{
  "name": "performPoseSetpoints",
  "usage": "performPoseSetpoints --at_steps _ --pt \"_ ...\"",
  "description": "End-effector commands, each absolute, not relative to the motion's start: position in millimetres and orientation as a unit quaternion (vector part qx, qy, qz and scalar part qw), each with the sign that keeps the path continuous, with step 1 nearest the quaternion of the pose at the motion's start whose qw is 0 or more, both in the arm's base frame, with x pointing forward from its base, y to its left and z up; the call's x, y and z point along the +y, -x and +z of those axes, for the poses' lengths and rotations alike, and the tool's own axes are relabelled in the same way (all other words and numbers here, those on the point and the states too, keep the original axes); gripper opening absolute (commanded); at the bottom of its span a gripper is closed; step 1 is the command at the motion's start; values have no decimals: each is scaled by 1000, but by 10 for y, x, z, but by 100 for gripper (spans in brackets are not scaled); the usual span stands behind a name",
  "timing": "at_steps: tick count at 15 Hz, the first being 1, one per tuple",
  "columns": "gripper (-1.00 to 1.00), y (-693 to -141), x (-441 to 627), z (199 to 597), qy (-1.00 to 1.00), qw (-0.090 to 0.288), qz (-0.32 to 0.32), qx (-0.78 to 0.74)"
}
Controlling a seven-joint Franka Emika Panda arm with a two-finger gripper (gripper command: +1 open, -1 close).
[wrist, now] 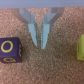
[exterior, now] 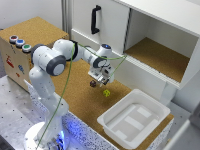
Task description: Push the purple block to the left
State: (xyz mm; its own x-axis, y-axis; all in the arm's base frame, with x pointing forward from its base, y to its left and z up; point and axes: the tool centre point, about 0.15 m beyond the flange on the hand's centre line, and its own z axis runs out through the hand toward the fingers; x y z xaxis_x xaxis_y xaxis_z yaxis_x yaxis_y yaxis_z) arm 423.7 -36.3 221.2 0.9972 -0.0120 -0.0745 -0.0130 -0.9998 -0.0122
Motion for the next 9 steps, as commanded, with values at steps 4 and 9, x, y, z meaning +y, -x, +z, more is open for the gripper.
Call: performPoseSetpoints --at_steps 4,9 --pt "-100 -4172 -107 2011 999 -12 36 30" --pt "-100 -4202 132 1975 999 -18 32 38"
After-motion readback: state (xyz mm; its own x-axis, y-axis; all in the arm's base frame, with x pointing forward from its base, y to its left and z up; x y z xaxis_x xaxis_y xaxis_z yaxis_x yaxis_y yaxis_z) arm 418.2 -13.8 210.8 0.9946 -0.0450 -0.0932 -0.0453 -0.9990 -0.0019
